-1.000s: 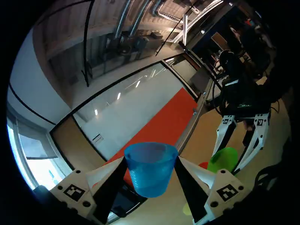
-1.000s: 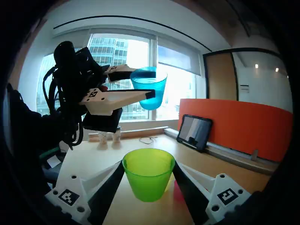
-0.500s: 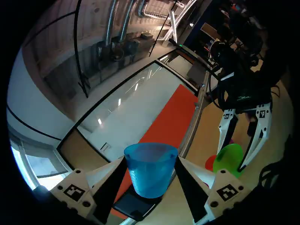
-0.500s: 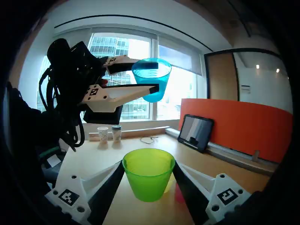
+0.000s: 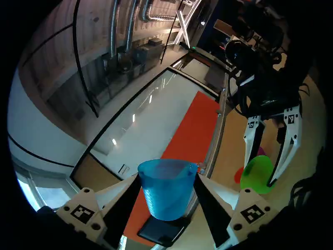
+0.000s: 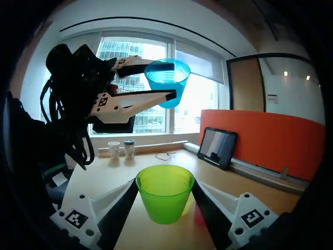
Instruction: Pour water
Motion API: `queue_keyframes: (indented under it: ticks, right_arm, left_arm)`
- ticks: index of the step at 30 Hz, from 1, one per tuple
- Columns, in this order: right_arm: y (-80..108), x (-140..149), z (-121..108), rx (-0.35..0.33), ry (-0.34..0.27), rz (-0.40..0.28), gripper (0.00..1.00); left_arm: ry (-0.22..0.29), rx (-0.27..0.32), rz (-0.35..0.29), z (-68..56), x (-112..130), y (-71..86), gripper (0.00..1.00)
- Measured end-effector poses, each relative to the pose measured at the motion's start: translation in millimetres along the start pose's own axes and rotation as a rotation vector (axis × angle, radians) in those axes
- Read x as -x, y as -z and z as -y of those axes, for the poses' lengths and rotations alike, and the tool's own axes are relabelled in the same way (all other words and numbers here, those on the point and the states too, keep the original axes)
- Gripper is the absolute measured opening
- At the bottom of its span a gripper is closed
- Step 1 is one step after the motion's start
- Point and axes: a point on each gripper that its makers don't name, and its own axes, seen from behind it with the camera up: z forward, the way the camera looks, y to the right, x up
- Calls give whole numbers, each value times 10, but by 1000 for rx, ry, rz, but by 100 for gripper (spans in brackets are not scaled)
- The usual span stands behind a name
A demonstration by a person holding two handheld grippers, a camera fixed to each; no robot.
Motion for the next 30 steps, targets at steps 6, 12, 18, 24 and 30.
queue_keyframes:
  ticks: [6,12,18,24,30]
  right_arm:
    - [-5,-7,-1,0,-1,-3,92]
    - [0,0,6,-3,0,-4,92]
    - [5,-3,10,-3,-2,-6,92]
    - [15,-2,7,-5,-3,-8,92]
    - [18,-6,8,-5,-1,-8,92]
  left_arm:
    - [-36,-1,-1,-18,-25,-9,86]
    - [-68,0,-2,2,-54,-20,86]
    - [-96,1,-9,2,-86,-22,86]
    - [-134,0,-11,-25,-109,-18,85]
    - [-169,-3,-16,-22,-141,-14,86]
